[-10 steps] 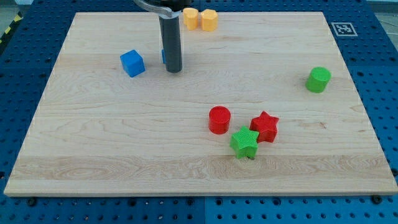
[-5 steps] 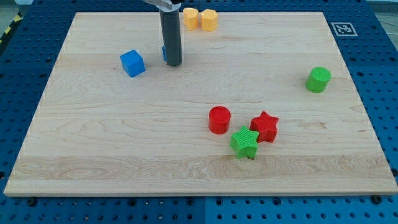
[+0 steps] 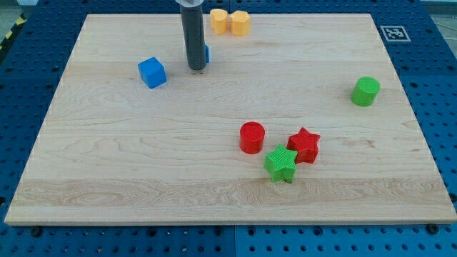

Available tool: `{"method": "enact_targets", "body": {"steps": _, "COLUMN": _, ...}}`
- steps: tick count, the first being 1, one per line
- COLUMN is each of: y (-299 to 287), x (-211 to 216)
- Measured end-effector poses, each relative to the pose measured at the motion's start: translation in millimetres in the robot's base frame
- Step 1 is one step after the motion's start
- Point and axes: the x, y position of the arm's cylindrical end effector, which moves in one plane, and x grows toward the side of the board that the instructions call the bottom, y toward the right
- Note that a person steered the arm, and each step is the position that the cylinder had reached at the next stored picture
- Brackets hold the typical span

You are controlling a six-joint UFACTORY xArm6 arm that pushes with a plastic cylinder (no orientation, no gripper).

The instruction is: Move the blue triangle towards the bottom of the yellow heart

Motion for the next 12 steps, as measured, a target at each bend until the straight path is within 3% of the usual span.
{"method": "enact_targets", "body": {"steps": 12, "y": -7.9, "x": -29.5}}
